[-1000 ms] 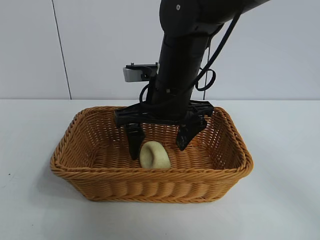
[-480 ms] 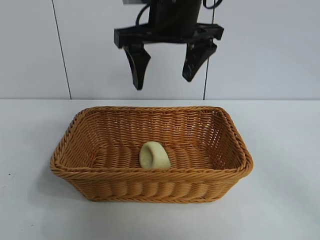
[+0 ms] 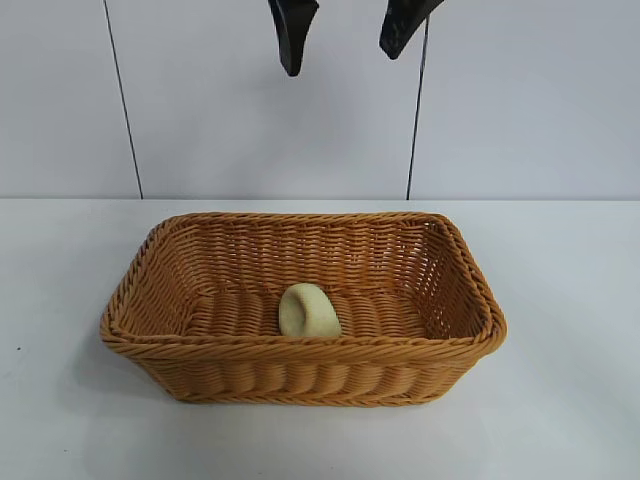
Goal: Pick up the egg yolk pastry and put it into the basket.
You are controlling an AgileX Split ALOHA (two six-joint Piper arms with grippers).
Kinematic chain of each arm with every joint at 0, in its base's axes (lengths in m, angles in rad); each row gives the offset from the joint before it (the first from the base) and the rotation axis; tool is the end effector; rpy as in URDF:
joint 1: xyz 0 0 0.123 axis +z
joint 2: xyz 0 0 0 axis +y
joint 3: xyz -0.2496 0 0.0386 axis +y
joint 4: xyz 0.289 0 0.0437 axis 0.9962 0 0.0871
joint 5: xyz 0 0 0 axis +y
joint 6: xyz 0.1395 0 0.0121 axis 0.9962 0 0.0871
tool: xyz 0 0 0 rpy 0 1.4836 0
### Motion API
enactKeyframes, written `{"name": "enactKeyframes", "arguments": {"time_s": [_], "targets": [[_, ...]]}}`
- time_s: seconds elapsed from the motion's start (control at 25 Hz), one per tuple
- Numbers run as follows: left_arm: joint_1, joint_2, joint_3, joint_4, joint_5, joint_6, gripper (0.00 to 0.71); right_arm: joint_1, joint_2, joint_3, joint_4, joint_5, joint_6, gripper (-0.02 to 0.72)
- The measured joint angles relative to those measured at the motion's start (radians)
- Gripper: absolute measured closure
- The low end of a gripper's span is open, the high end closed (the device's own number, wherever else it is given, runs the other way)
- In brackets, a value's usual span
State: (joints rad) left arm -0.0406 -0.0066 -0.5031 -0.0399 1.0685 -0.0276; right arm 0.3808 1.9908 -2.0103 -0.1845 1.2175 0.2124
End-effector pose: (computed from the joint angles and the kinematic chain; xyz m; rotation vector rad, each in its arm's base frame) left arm 0.1054 -0.0092 0.2755 0.0155 2.0429 -0.0904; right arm 0.4610 0.1586 0.2612 -0.2535 2.6362 -0.0576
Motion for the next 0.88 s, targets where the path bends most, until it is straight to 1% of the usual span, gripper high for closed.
{"name": "enactKeyframes", "arguments": {"time_s": [0.32,0.44,0.56,0.68,0.76,0.88], "targets": [[0.0,0.0,0.0,0.0,0.0,0.0,0.018,-0.307,0.0,0.0,-0.004,0.001,-0.033,0.047],[0.0,0.0,0.0,0.0,0.0,0.0,0.018,-0.386,0.0,0.0,0.026,0.001,-0.038,0.047],[0.0,0.0,0.0,0.0,0.0,0.0,0.018,-0.427,0.0,0.0,0.095,0.001,-0.063,0.047],[0.0,0.0,0.0,0.0,0.0,0.0,0.018,-0.431,0.0,0.002,0.162,0.001,-0.095,0.047],[0.0,0.0,0.0,0.0,0.0,0.0,0.018,-0.422,-0.001,0.013,0.185,0.001,-0.108,0.047],[0.0,0.0,0.0,0.0,0.0,0.0,0.018,-0.419,-0.021,0.064,0.196,0.0,-0.123,0.047]]}}
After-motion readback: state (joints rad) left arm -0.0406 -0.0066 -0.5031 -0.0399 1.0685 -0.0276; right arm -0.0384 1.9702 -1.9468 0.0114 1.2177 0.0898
